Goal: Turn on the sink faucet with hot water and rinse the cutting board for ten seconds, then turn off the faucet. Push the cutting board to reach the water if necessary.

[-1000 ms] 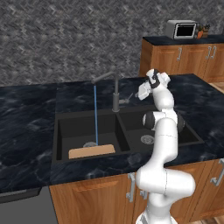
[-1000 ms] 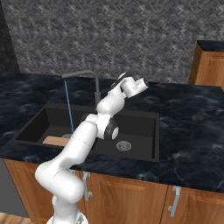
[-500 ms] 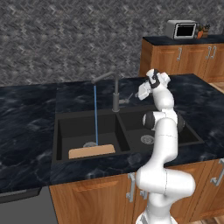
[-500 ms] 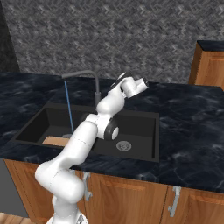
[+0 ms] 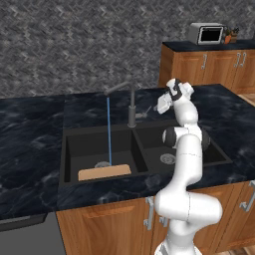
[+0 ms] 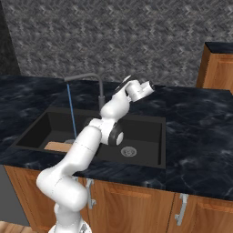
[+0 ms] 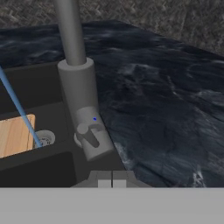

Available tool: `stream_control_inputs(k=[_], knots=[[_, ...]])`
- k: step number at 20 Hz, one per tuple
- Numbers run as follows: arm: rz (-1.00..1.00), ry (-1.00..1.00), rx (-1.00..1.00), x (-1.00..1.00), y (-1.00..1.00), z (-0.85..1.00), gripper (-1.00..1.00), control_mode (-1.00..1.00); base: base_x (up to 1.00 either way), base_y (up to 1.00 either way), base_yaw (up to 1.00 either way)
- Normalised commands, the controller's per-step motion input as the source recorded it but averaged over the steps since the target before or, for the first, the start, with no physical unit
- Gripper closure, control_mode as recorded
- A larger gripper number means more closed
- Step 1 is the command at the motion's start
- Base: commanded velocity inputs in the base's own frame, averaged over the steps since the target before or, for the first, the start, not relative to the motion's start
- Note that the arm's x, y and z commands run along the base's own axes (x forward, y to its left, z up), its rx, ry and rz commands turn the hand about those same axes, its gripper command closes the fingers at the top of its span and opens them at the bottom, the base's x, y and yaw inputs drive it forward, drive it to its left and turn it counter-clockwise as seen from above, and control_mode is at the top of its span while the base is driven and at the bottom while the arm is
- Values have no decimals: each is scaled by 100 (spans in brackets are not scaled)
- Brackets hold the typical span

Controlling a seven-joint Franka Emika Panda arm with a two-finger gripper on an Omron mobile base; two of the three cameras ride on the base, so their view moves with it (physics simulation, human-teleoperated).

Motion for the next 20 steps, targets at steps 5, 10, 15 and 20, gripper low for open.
stream_control_inputs(k=[5, 10, 15, 20], knots=[[0, 0, 0, 0, 0, 0, 100, -100, 0, 0, 0], [0, 0, 0, 0, 0, 0, 100, -100, 0, 0, 0], [0, 0, 0, 0, 0, 0, 100, -100, 0, 0, 0], [0, 0, 0, 0, 0, 0, 100, -100, 0, 0, 0]])
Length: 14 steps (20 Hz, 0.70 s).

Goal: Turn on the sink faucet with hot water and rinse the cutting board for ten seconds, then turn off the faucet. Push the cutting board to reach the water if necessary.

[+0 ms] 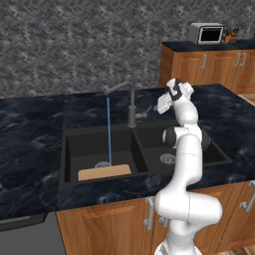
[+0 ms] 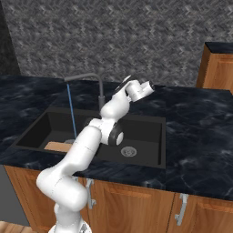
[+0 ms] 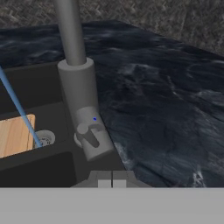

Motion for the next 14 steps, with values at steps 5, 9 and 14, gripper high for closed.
stream_control_inputs(k=[5, 9, 14], knots=[[0, 0, 0, 0, 0, 0, 100, -100, 0, 0, 0], [0, 0, 0, 0, 0, 0, 100, -100, 0, 0, 0], [0, 0, 0, 0, 0, 0, 100, -100, 0, 0, 0]])
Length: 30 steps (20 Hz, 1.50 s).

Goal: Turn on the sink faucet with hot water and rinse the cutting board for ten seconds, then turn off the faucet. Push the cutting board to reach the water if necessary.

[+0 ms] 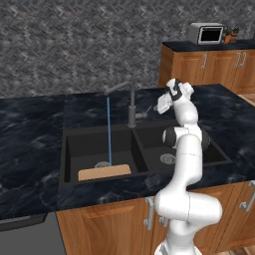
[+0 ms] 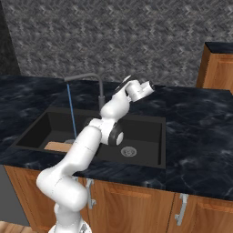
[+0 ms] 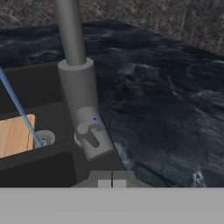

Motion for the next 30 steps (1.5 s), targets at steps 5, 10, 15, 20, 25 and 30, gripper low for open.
stream_control_inputs(k=[5, 10, 15, 20, 25, 30], knots=[[0, 0, 0, 0, 0, 0, 100, -100, 0, 0, 0], [0, 0, 0, 0, 0, 0, 100, -100, 0, 0, 0], [0, 0, 0, 0, 0, 0, 100, -100, 0, 0, 0], [0, 0, 0, 0, 0, 0, 100, -100, 0, 0, 0], [0, 0, 0, 0, 0, 0, 100, -100, 0, 0, 0], [0, 0, 0, 0, 0, 0, 100, -100, 0, 0, 0]])
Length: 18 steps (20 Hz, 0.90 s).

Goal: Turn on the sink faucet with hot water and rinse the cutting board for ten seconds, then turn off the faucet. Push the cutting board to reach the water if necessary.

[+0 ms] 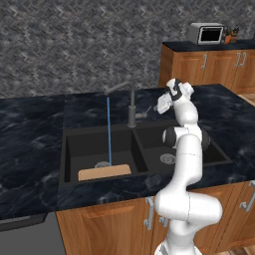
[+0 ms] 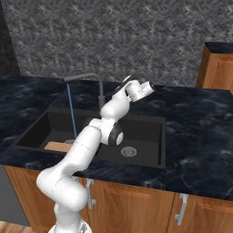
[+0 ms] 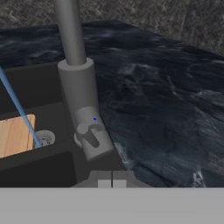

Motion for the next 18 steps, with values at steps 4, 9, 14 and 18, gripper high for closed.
stream_control_inputs(k=[4, 9, 14, 18], knots=[[0, 0, 0, 0, 0, 0, 100, -100, 0, 0, 0], [0, 0, 0, 0, 0, 0, 100, -100, 0, 0, 0], [0, 0, 0, 0, 0, 0, 100, -100, 0, 0, 0], [0, 0, 0, 0, 0, 0, 100, -100, 0, 0, 0]])
